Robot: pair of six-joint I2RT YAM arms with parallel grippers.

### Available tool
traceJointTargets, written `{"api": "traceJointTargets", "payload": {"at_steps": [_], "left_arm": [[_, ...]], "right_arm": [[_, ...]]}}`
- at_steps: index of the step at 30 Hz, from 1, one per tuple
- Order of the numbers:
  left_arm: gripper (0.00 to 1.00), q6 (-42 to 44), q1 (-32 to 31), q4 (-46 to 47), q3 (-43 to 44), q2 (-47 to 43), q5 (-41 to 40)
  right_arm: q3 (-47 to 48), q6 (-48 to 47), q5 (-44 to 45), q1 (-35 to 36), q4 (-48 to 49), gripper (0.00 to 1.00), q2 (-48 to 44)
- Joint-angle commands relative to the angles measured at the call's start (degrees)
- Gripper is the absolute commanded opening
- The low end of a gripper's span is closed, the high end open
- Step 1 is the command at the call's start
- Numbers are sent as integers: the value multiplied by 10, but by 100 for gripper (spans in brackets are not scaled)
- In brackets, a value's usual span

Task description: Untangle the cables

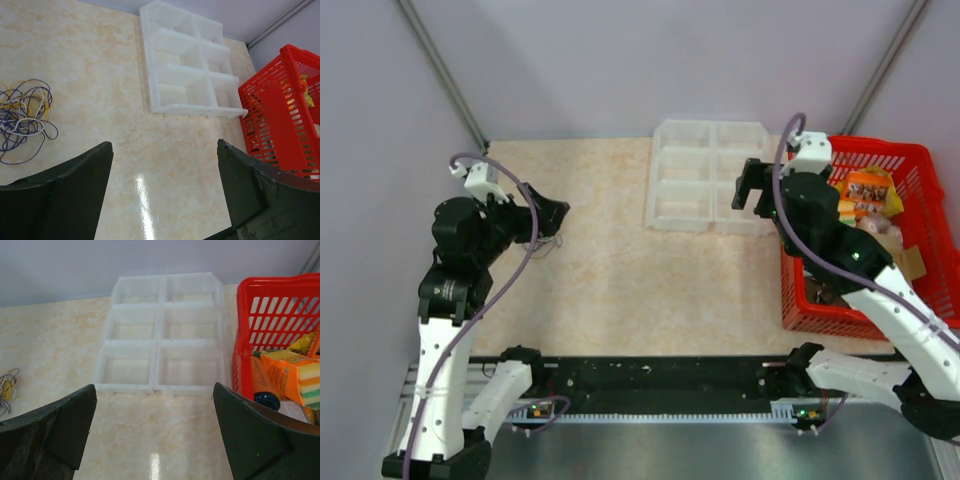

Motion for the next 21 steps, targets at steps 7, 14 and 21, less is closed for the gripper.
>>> {"api": "traceJointTargets", "payload": {"at_steps": [7,14,21], "left_arm": [[98,-128,27,19,-52,59,-42],[99,-220,147,3,-147,-6,-229],[98,-227,227,29,-180,104,-173]], "right_arm": [[53,33,-242,4,-35,99,95],[38,-49,-400,4,-47,99,90],[9,50,-424,-4,-51,99,80]]}}
